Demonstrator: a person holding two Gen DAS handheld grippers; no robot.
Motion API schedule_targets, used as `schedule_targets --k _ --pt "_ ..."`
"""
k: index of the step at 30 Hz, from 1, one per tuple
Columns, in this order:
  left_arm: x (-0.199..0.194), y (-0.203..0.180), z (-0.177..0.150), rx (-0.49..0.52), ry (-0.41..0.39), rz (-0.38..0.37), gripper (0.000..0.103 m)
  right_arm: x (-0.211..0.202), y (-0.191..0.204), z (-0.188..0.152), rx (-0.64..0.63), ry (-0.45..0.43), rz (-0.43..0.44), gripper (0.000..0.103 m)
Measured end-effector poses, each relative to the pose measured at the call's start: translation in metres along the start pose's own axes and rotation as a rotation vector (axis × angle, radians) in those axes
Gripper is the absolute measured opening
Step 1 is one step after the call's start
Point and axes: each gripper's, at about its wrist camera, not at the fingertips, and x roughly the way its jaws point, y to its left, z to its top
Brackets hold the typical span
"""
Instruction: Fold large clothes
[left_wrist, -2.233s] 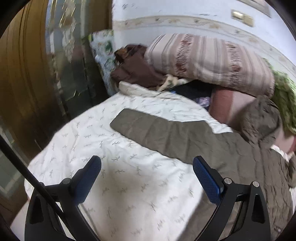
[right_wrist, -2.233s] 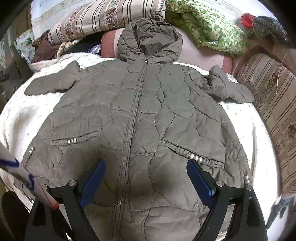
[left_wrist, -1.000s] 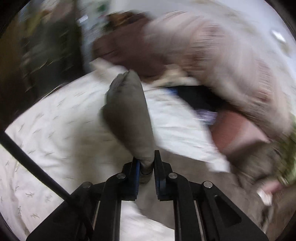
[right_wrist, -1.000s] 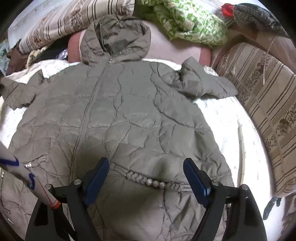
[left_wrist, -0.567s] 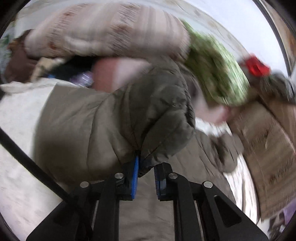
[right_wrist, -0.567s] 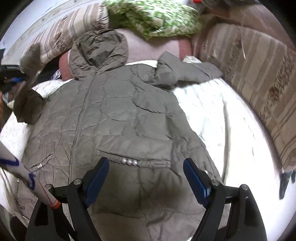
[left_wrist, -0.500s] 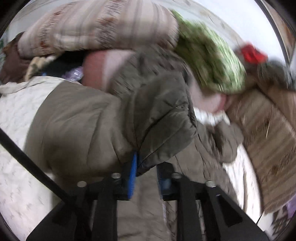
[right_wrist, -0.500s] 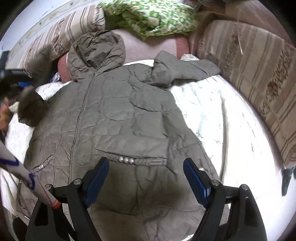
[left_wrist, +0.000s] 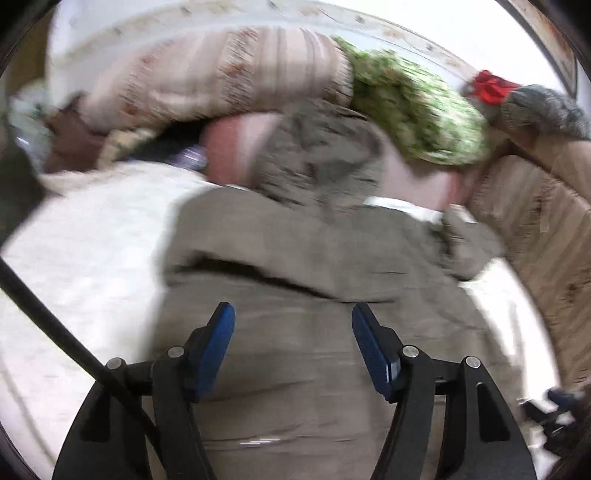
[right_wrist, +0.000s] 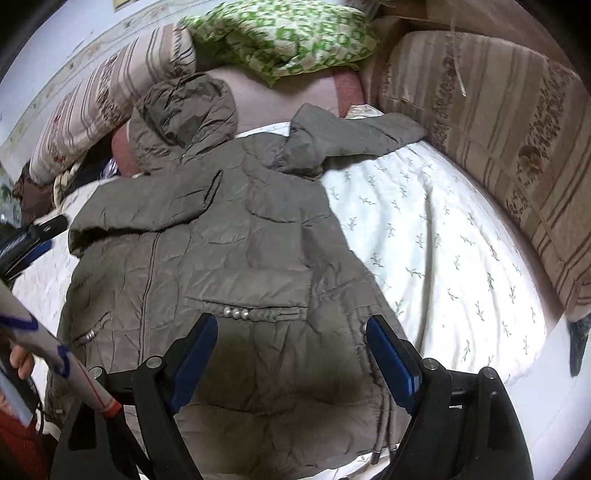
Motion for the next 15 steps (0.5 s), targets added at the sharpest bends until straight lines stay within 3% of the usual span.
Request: schedule_targets --k 4,9,11,15 --pt "-0.006 0.058 -0.009 -0.080 -0.054 0.160 0.068 0.009 0.027 0.014 -0.037 0.034 0.019 0.087" --pt "0.005 0.127 -0.009 -0.193 -0.059 0.262 0.068 0.038 0.075 0.047 -0.045 0.053 0.129 0.088" --pt "0.010 0.151 -0.006 -0.246 -0.050 0.311 0.068 0.063 0.097 0.063 -0.053 0.051 0.133 0.090" --pt "0.015 0.182 -0.007 -0.354 -0.022 0.264 0.068 0.121 0.125 0.093 -0.017 0.112 0.139 0.090"
